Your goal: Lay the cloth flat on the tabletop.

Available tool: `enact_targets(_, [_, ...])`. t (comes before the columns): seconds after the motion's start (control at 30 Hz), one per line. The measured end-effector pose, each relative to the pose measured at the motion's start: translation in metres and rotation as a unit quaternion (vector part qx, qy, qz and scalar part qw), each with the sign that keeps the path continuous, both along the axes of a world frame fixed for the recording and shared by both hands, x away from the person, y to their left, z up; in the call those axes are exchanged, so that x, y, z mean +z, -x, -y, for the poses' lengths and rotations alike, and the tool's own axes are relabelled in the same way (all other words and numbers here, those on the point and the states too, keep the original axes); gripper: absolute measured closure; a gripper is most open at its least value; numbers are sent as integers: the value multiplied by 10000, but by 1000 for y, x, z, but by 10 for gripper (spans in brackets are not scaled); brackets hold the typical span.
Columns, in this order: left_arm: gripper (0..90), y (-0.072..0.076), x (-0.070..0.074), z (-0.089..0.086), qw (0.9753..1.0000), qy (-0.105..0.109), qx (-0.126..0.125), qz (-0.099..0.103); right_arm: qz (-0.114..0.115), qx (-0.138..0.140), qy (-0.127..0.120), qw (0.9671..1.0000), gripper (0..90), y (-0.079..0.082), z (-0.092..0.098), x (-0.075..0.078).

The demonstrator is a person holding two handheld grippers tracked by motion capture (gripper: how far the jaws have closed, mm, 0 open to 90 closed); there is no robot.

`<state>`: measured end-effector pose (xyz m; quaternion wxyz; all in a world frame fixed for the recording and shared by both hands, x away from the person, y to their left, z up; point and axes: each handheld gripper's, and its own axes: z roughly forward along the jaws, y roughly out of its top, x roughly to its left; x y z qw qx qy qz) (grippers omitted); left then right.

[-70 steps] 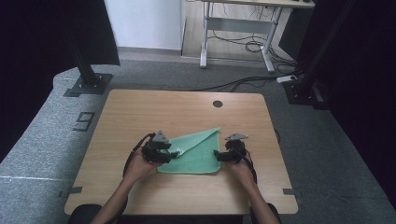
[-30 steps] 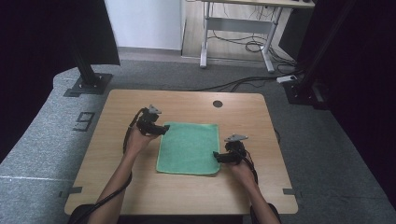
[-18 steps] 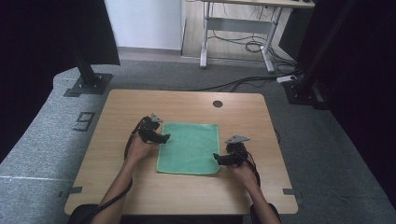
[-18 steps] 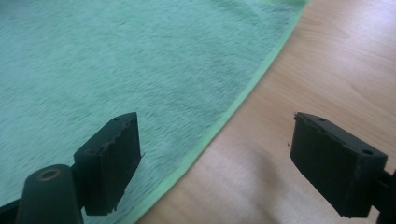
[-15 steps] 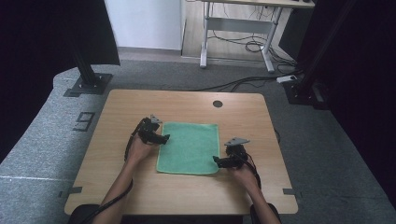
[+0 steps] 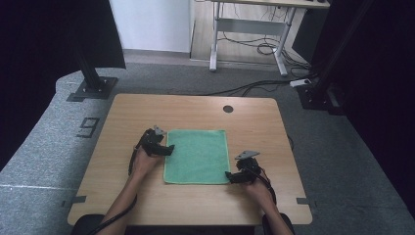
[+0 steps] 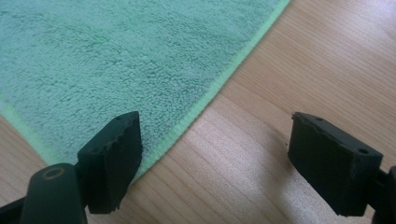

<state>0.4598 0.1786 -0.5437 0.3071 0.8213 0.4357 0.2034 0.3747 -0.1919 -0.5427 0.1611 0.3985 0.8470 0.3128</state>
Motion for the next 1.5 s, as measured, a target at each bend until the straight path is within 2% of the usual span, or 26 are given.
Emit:
enact_targets(0.17, [151, 13, 0, -10, 10000, 77, 31, -55, 61, -5, 46, 10000, 175, -1, 0, 0])
enact_targets(0.4, [151, 34, 1, -18, 10000, 32, 38, -74, 129, -17, 49, 9999, 179, -4, -2, 0])
enact_targets(0.67, [151, 49, 0, -25, 9999, 56, 43, -103, 176, 7, -1, 9998, 214, -5, -4, -1])
enact_targets(0.77, [137, 41, 2, -23, 9999, -17, 25, -147, 188, 56, 37, 9998, 229, -4, -5, 0])
enact_targets(0.87, [138, 27, 4, -14, 9996, -275, -1, -77, 197, 57, 47, 9998, 227, -3, -6, 0])
enact_targets(1.0, [140, 6, 6, 1, 9987, -497, -50, -8, 181, 62, 41, 9998, 198, 0, -4, -1])
enact_targets(1.13, [140, -11, 7, 11, 9987, -507, -64, -17, 175, 94, 81, 9998, 189, 3, -4, 0])
enact_targets(1.23, [140, -18, 5, 13, 9993, -371, -1, -47, 205, 195, 142, 9995, 188, 5, -7, 0])
enact_targets(1.37, [145, -11, 7, 11, 9993, -361, 42, -35, 247, 266, 182, 9992, 192, 7, -8, 1])
enact_targets(1.4, [144, -5, 9, 7, 9996, -269, 20, -42, 253, 286, 132, 9992, 192, 7, -7, 2])
enact_targets(1.5, [141, 17, 14, -10, 9999, 32, -54, -133, 216, 162, -297, 9992, 185, 5, 4, 7])
